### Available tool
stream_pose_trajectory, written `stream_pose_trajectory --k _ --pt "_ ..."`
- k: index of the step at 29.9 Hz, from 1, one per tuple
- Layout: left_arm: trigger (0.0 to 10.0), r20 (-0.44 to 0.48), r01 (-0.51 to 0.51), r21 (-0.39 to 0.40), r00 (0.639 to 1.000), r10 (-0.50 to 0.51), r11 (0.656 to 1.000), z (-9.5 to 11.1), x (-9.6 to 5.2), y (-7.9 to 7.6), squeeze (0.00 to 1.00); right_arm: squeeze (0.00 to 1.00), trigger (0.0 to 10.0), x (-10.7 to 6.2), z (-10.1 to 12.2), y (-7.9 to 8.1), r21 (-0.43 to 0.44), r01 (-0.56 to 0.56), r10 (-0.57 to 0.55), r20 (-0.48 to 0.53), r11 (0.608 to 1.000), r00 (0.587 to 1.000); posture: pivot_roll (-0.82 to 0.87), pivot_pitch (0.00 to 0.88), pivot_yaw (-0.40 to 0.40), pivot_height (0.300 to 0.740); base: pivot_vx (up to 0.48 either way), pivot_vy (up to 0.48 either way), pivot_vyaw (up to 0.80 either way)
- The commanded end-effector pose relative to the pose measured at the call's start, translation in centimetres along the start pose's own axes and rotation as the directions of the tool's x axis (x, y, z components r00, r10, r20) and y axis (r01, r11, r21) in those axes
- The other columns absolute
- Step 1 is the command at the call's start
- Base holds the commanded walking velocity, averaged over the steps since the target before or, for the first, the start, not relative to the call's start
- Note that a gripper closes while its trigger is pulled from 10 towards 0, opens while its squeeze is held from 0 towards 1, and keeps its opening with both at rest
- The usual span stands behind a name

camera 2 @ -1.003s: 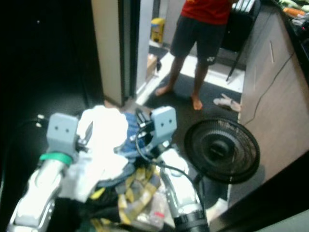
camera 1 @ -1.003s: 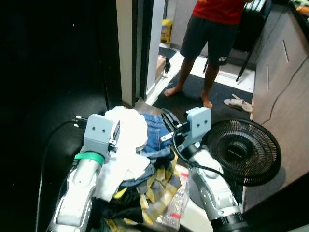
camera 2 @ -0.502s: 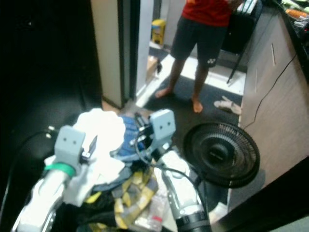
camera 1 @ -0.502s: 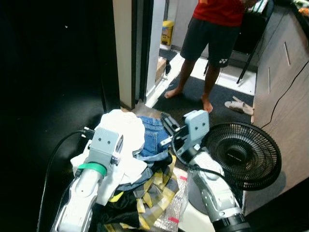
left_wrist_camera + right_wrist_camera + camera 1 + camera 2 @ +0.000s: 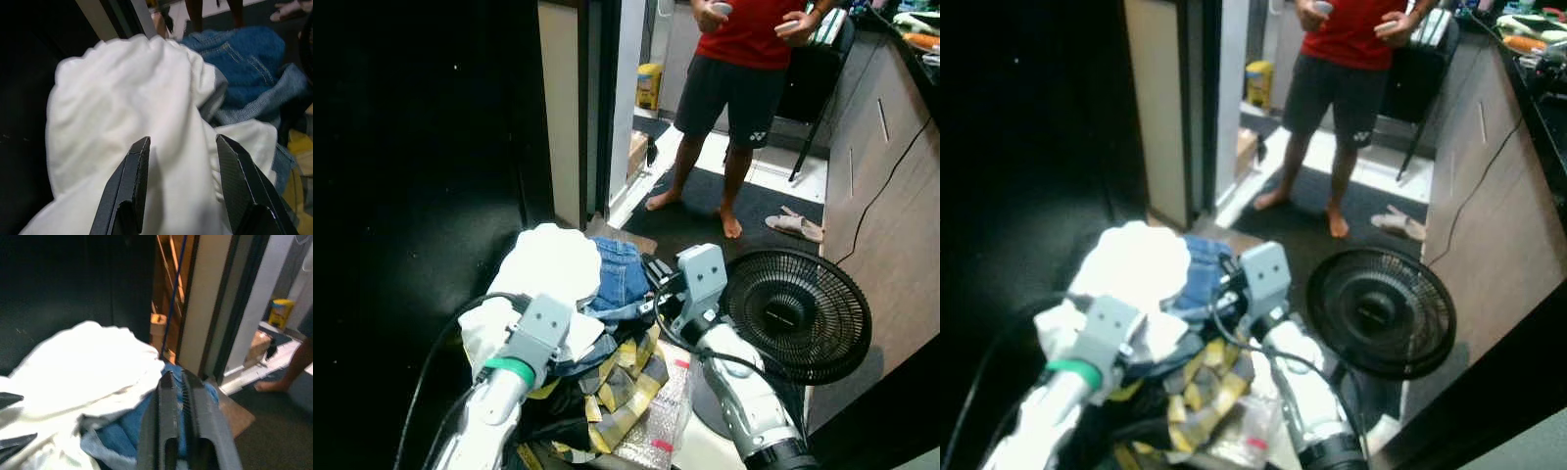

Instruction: Clothes washing

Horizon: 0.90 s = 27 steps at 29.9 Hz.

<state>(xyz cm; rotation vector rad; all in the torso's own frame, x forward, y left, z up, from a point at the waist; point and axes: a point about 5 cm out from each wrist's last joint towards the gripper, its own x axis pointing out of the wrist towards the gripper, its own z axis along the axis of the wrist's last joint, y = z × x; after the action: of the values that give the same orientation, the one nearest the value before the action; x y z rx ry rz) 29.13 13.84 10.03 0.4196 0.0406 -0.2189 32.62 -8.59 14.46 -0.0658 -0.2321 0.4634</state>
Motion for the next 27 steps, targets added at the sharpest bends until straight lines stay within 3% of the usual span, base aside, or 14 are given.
stream_pose_trajectory --k 1,15,20,21,22,23,27 --pt "10.0 -0.001 -0.009 -0.009 1.0 0.009 1.0 0.0 0.3 0.0 0.0 1.0 10.0 -0.2 -0.6 0.1 -0.004 -0.004 0.004 -0.012 1.0 1.0 0.05 0.075 0.003 0.74 0.0 0.0 0.0" --pt "10.0 0.029 -0.079 -0.095 0.996 0.082 0.992 0.9 1.0 1.4 0.0 1.0 10.0 0.1 -0.6 0.6 0.005 -0.024 0.024 0.014 1.0 1.0 0.05 0.083 0.003 0.74 0.0 0.0 0.0" --pt "10.0 0.01 -0.185 -0.216 0.981 0.192 0.959 1.6 2.1 3.8 0.0 1.0 10.0 1.7 1.5 2.3 0.046 -0.135 0.129 0.105 0.99 0.986 0.04 0.09 0.007 0.74 0.0 0.0 0.0" --pt "10.0 0.006 -0.206 -0.242 0.977 0.214 0.948 1.7 2.3 4.4 0.0 0.06 10.0 2.2 1.9 2.8 0.061 -0.171 0.163 0.119 0.983 0.979 0.04 0.094 0.007 0.74 0.0 0.0 0.0" --pt "10.0 0.003 -0.22 -0.259 0.974 0.228 0.941 1.8 2.4 4.8 0.0 0.0 10.0 2.5 2.2 3.2 0.071 -0.195 0.185 0.128 0.978 0.974 0.04 0.094 0.007 0.74 0.0 0.0 0.0" --pt "10.0 0.003 -0.241 -0.264 0.968 0.251 0.934 2.0 2.6 5.6 0.0 0.0 10.0 3.2 2.5 4.1 0.079 -0.245 0.234 0.131 0.966 0.963 0.04 0.096 0.005 0.74 0.0 0.0 0.0" --pt "10.0 0.004 -0.23 -0.223 0.972 0.236 0.947 1.8 2.6 5.8 0.0 0.0 10.0 3.8 2.3 4.8 0.1 -0.255 0.243 0.119 0.962 0.963 0.06 0.098 -0.001 0.74 0.0 0.0 0.0"
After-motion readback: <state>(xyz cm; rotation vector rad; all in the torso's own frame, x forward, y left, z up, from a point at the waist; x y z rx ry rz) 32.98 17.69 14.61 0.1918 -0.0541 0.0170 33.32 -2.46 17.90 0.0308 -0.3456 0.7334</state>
